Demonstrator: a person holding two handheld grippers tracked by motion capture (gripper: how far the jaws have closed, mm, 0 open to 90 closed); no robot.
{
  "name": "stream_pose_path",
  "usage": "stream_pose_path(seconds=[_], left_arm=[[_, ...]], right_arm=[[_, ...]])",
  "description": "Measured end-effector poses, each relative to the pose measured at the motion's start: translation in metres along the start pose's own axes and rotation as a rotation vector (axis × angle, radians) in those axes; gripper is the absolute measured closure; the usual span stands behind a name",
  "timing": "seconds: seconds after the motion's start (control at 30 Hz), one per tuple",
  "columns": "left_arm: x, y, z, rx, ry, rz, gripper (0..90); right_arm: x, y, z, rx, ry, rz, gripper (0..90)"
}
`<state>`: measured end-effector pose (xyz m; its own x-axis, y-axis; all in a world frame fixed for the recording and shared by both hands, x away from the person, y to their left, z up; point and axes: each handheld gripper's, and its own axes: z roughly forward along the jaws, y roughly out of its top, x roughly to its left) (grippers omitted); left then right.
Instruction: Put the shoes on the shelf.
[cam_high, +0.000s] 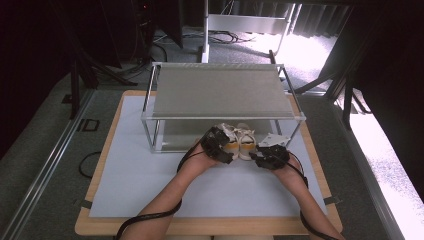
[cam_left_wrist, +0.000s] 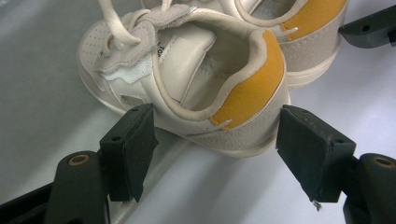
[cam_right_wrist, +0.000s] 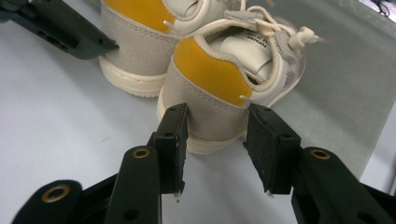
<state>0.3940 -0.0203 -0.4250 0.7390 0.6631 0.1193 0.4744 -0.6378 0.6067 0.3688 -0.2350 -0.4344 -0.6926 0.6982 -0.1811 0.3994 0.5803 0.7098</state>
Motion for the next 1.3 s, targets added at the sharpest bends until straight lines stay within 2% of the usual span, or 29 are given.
stream_pose_path(seconds=[0.13,0.33,0.43,0.57,0.63,0.67,0.7,0.73,0.8,0.9,0.93,0.97,1.03,1.07,1.1,1.17,1.23,1.27,1.3], left_arm=[[0.006,0.000,0.001,0.001,0.006,0.009,28.5],[0.014,0.002,0.004,0.004,0.057,0.026,28.6],[0.017,0.003,0.006,0.010,0.064,0.011,28.6],[0.024,0.002,0.010,0.010,0.109,0.007,28.6],[0.027,0.000,0.013,-0.001,0.112,-0.028,28.7],[0.029,-0.001,0.015,-0.003,0.115,-0.031,28.8],[0.032,-0.002,0.016,0.003,0.121,-0.006,28.8],[0.031,-0.003,0.018,-0.003,0.122,-0.055,29.0],[0.031,-0.005,0.020,-0.014,0.112,-0.088,29.5],[0.031,-0.006,0.019,-0.025,0.104,-0.098,30.3],[0.034,-0.006,0.018,-0.029,0.095,-0.073,30.1],[0.034,-0.007,0.016,-0.042,0.104,-0.058,29.1],[0.031,-0.011,0.014,-0.069,0.088,-0.121,24.9],[0.030,-0.015,0.013,-0.084,0.078,-0.140,20.9],[0.031,-0.016,0.013,-0.089,0.077,-0.125,14.5],[0.031,-0.019,0.011,-0.100,0.068,-0.086,13.4],[0.029,-0.022,0.009,-0.116,0.058,-0.077,9.2],[0.025,-0.024,0.007,-0.127,0.058,-0.087,9.2],[0.025,-0.025,0.006,-0.132,0.059,-0.071,9.2]], right_arm=[[0.001,0.003,0.007,-0.012,-0.015,0.018,57.4],[0.000,0.010,0.018,-0.019,-0.036,0.023,56.2],[0.001,0.014,0.024,-0.022,-0.048,0.024,56.2],[0.001,0.020,0.034,-0.023,-0.071,0.020,56.2],[0.002,0.023,0.039,-0.022,-0.081,0.020,56.2],[0.002,0.024,0.042,-0.020,-0.088,0.019,56.2],[0.002,0.024,0.045,-0.017,-0.092,0.015,56.2],[0.002,0.024,0.047,-0.017,-0.095,0.019,56.0],[0.002,0.025,0.050,-0.021,-0.100,0.031,55.9],[0.001,0.025,0.052,-0.028,-0.089,0.044,49.9],[0.001,0.024,0.052,-0.029,-0.085,0.045,46.1],[0.002,0.023,0.052,-0.029,-0.084,0.048,41.7],[0.002,0.020,0.049,-0.059,-0.067,0.057,33.7],[0.002,0.019,0.049,-0.061,-0.064,0.063,24.5],[0.003,0.017,0.048,-0.062,-0.042,0.059,16.2],[0.004,0.014,0.047,-0.082,-0.028,0.065,13.1],[0.006,0.011,0.044,-0.103,-0.025,0.043,11.7],[0.006,0.009,0.042,-0.115,-0.017,0.045,11.7],[0.007,0.008,0.039,-0.131,-0.012,0.047,11.7]])
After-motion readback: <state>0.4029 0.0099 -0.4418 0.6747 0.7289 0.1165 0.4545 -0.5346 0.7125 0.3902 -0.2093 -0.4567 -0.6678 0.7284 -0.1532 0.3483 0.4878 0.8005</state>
